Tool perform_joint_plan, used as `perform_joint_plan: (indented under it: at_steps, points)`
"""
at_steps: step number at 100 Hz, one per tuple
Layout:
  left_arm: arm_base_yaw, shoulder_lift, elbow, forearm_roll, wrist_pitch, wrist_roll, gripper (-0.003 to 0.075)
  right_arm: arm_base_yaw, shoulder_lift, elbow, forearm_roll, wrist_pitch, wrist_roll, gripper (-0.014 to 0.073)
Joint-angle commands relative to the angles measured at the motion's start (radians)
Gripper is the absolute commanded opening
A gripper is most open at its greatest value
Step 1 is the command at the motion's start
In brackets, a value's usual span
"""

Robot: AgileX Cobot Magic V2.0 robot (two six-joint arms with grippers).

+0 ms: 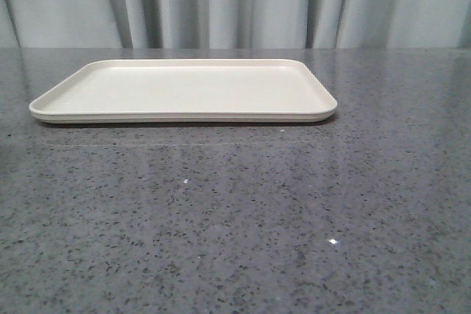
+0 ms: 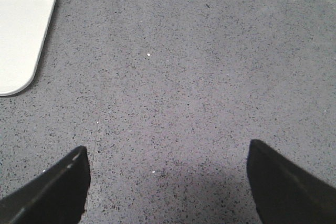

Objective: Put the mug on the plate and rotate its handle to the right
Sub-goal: 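Carry the mug with the left gripper and lower it onto the cream tray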

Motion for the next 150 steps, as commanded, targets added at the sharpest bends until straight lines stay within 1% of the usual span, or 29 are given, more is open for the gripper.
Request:
perform_joint_plan:
  at_steps: [1, 11, 31, 51, 60, 68, 85, 98, 126, 150]
  points:
    - [0.0, -0.011, -0.04, -0.01, -0.036, -0.009, -0.002, 0.0, 0.01, -0.031, -0.005, -0.067, -0.005, 0.0605]
    - [0.0, -0.011, -0.088, -0.03, -0.005, -0.009, -0.002, 0.0, 0.01, -0.031, -0.005, -0.067, -0.005, 0.0605]
    - [0.0, -0.005, -0.253, -0.104, 0.013, -0.009, -0.002, 0.0, 0.01, -0.031, -0.005, -0.068, -0.005, 0.0605]
    - [-0.003, 0.08, -0.394, -0.201, 0.011, -0.009, -0.002, 0.0, 0.01, -0.031, -0.005, -0.075, -0.005, 0.0605]
    - [-0.036, 0.147, -0.448, -0.224, 0.002, -0.009, -0.002, 0.0, 0.01, -0.031, -0.005, -0.075, -0.005, 0.0605]
    - [-0.09, 0.221, -0.502, -0.226, -0.007, -0.009, -0.002, 0.0, 0.01, -0.031, -0.005, -0.074, -0.005, 0.0605]
    - [-0.194, 0.381, -0.617, -0.226, -0.03, -0.07, -0.002, 0.0, 0.01, -0.031, -0.005, -0.079, -0.005, 0.0605]
    - [-0.258, 0.5, -0.704, -0.226, -0.031, -0.08, -0.002, 0.0, 0.01, -0.031, -0.005, -0.082, -0.005, 0.0605]
    - [-0.319, 0.683, -0.862, -0.226, -0.015, -0.104, -0.002, 0.0, 0.01, -0.031, -0.005, -0.088, -0.005, 0.0605]
    - [-0.345, 0.744, -0.893, -0.223, 0.017, -0.108, -0.002, 0.0, 0.01, -0.031, -0.005, -0.089, -0.005, 0.0605]
